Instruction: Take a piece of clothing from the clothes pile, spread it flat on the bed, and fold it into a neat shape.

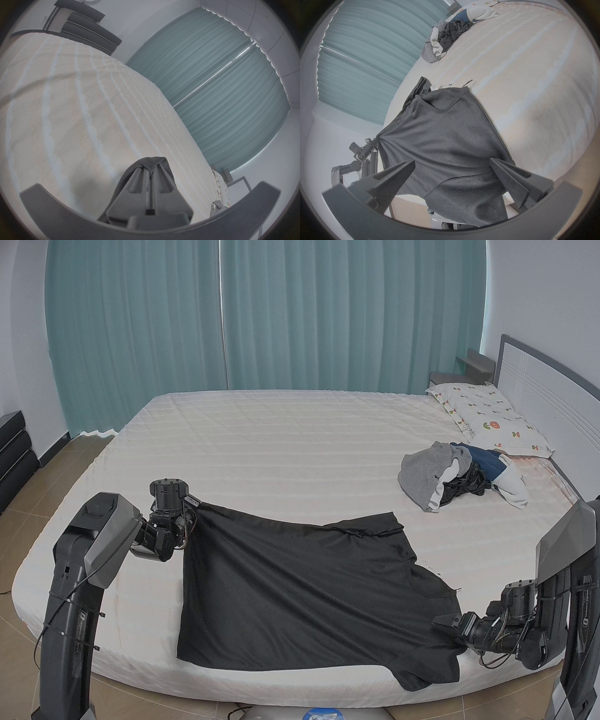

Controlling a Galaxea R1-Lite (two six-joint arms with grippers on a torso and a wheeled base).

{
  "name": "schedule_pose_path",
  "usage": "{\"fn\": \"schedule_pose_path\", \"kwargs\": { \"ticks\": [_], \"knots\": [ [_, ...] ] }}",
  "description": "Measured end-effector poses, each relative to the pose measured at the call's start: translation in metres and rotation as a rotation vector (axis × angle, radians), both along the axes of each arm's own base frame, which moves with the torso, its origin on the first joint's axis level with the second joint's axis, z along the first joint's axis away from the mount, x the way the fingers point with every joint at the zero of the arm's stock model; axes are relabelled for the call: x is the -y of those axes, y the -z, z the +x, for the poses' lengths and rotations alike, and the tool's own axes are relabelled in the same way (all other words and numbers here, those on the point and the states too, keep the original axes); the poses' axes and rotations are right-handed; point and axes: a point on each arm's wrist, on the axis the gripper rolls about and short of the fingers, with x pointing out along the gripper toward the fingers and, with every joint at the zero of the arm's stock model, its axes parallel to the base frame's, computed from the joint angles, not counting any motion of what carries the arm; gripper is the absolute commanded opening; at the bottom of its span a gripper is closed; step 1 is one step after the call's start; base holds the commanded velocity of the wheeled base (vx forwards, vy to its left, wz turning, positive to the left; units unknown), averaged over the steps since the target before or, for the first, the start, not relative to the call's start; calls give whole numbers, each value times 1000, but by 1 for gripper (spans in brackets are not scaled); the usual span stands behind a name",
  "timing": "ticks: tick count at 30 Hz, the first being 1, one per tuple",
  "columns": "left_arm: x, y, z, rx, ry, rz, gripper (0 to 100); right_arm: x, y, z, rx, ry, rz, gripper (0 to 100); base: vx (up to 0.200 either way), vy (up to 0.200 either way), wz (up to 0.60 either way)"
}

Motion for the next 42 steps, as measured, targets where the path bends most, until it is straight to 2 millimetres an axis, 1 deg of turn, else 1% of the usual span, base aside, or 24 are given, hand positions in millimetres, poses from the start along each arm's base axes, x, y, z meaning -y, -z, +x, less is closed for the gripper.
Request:
{"fn": "schedule_pose_path", "kwargs": {
  "ticks": [2,3,17,22,27,32,35,38,42],
  "knots": [
    [-1,1,0,-1,-1,0,0,0,0,0,0,0,0,100,0,0,0],
    [-1,1,0,-3,-1,1,100,0,0,0,0,0,0,100,0,0,0],
    [3,10,-1,-26,8,-3,100,2,-3,1,11,12,8,100,0,0,0],
    [-1,9,-3,-27,-11,-68,100,12,-18,3,71,53,13,100,0,0,0],
    [-6,5,-13,-55,23,-153,100,27,-33,6,138,111,16,100,0,0,0],
    [-7,-1,-31,-109,110,-252,100,29,-40,10,178,122,15,100,0,0,0],
    [-9,-9,-40,-124,152,-306,100,26,-43,16,206,112,15,100,0,0,0],
    [-11,-17,-48,-133,173,-334,100,22,-42,29,205,95,14,100,0,0,0],
    [-12,-23,-53,-136,181,-345,100,18,-39,46,172,82,12,100,0,0,0]
  ]
}}
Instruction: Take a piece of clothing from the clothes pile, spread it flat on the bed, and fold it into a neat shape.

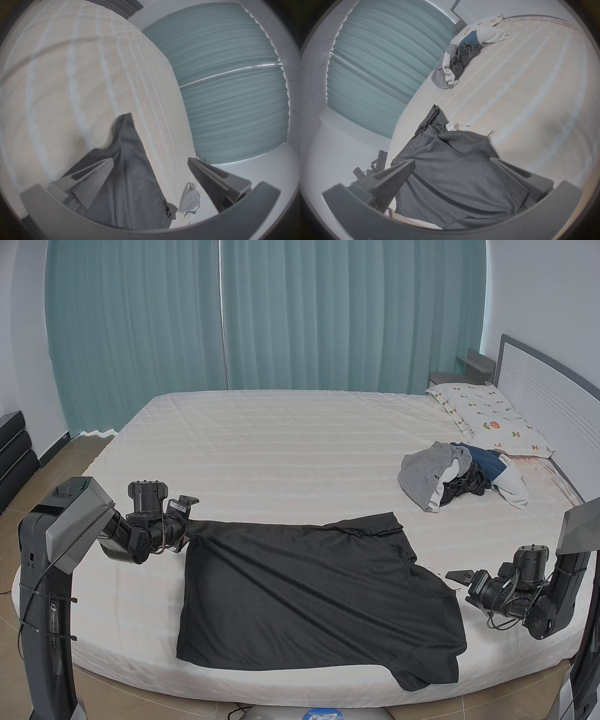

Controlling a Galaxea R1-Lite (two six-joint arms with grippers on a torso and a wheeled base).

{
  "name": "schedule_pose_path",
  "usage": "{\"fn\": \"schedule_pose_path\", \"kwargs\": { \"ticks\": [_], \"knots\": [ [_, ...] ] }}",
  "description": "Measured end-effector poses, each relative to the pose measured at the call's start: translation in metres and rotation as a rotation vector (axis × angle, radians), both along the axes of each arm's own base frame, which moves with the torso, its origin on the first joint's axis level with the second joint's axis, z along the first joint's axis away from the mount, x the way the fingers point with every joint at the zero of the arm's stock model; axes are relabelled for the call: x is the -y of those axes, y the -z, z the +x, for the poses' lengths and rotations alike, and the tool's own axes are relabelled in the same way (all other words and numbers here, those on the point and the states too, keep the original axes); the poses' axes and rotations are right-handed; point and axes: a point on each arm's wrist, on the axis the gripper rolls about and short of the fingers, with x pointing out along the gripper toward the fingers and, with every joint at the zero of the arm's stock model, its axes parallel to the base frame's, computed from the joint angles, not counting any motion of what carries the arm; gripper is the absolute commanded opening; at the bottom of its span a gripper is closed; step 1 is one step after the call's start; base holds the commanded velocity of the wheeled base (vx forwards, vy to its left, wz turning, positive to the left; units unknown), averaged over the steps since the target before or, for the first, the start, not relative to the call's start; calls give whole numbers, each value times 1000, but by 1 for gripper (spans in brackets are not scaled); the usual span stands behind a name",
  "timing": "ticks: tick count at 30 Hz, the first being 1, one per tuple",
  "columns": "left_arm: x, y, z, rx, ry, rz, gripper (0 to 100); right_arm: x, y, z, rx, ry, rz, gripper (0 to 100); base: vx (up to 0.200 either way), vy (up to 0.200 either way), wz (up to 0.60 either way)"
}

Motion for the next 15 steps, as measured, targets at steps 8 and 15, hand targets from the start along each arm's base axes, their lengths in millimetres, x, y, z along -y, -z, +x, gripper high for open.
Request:
{"fn": "schedule_pose_path", "kwargs": {
  "ticks": [8,15],
  "knots": [
    [0,-6,-4,2,6,-4,100,4,-1,53,6,11,-10,100,0,0,0],
    [2,-7,-5,3,8,1,100,8,4,107,43,21,-16,100,0,0,0]
  ]
}}
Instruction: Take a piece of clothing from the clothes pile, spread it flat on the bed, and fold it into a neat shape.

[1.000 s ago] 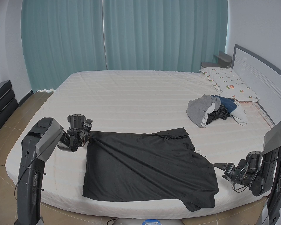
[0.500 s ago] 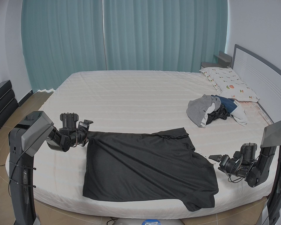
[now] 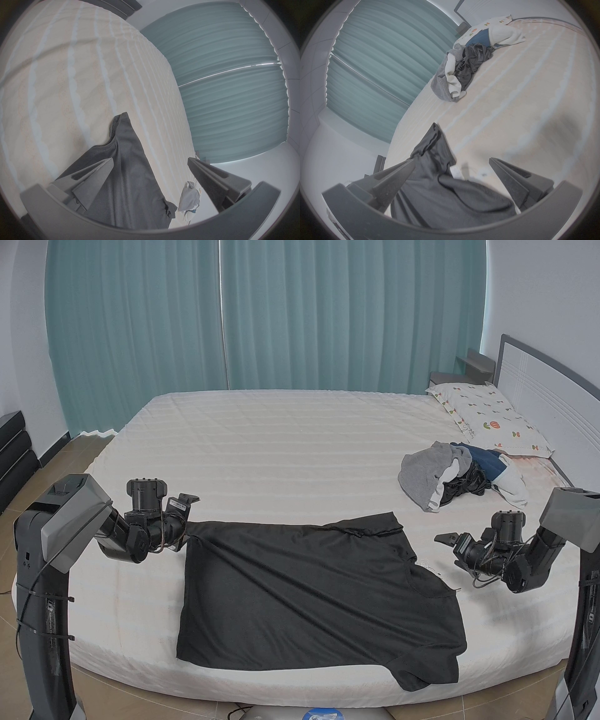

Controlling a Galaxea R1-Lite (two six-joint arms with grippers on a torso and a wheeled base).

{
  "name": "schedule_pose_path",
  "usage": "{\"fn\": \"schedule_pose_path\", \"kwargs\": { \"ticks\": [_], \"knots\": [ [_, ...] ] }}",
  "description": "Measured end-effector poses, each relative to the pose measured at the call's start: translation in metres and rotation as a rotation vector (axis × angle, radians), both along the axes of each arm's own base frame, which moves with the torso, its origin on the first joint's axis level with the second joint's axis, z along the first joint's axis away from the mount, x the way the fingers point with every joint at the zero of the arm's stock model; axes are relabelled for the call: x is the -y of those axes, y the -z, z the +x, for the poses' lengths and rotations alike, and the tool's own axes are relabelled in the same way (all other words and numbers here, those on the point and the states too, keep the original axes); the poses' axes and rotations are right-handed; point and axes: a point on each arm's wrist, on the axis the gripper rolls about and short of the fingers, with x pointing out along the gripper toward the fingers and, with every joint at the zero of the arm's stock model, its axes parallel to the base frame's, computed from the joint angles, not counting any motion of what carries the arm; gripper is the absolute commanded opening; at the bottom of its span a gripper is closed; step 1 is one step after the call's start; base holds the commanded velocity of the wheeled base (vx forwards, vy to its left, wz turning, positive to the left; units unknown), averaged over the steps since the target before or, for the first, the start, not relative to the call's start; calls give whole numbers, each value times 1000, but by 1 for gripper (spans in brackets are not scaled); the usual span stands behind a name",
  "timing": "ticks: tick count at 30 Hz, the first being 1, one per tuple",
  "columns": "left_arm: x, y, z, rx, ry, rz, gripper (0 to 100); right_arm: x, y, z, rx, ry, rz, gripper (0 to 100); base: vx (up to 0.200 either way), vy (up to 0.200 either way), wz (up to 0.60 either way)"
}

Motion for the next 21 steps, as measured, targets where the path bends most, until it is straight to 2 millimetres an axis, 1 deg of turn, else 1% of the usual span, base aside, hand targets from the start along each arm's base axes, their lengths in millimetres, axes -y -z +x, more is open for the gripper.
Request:
{"fn": "schedule_pose_path", "kwargs": {
  "ticks": [3,7,11,18,21],
  "knots": [
    [1,0,0,-1,1,2,100,1,10,19,-2,5,-4,100,0,0,0],
    [1,0,0,1,3,3,100,-2,25,31,-18,7,-10,100,0,0,0],
    [3,-1,0,4,6,5,100,-15,36,35,-19,-24,-13,100,0,0,0],
    [5,-2,1,11,6,6,100,-20,43,35,-26,-37,-14,100,0,0,0],
    [5,-2,1,11,7,5,100,-26,45,34,-24,-50,-14,100,0,0,0]
  ]
}}
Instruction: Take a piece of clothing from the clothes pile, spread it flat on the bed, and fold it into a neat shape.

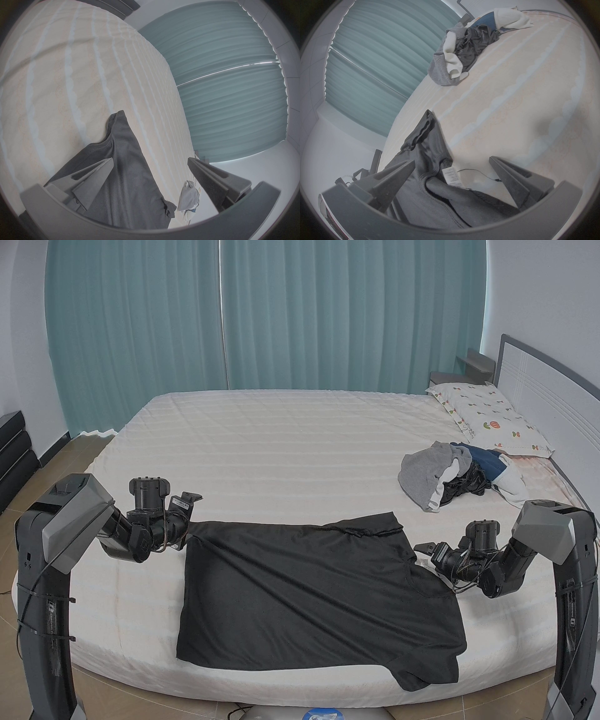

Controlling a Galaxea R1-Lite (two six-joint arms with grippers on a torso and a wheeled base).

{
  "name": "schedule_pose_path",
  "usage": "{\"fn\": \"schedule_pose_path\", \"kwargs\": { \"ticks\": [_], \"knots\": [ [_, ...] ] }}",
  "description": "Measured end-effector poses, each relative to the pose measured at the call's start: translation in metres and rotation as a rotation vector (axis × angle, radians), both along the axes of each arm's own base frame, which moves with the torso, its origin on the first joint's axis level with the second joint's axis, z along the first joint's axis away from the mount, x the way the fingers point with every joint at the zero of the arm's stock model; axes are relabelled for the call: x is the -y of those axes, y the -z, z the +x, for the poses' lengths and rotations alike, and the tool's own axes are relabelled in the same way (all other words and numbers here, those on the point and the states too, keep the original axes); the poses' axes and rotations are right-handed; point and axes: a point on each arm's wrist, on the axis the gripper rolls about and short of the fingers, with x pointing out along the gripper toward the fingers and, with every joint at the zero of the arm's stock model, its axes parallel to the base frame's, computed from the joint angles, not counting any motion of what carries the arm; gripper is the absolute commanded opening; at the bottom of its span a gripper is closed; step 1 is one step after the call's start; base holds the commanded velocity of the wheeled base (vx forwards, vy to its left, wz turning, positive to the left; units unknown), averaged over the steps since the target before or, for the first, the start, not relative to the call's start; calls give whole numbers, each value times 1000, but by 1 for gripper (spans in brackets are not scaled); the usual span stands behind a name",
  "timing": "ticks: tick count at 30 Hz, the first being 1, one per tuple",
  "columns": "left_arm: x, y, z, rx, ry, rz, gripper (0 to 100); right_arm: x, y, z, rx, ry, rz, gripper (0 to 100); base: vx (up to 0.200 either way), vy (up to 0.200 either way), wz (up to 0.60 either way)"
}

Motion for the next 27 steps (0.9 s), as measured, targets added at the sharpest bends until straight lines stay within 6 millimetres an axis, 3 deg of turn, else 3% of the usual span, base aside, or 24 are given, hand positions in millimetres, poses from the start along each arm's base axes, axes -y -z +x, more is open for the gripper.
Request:
{"fn": "schedule_pose_path", "kwargs": {
  "ticks": [2,3,18,27],
  "knots": [
    [0,0,0,0,0,0,100,-2,1,0,14,-4,1,100,0,0,0],
    [0,0,0,0,0,0,100,-2,1,0,18,-5,1,0,0,0,0],
    [0,0,1,1,-2,-3,100,-1,6,-3,7,37,-24,0,0,0,0],
    [0,0,1,1,-2,-3,100,3,-2,-4,92,57,-11,0,0,0,0]
  ]
}}
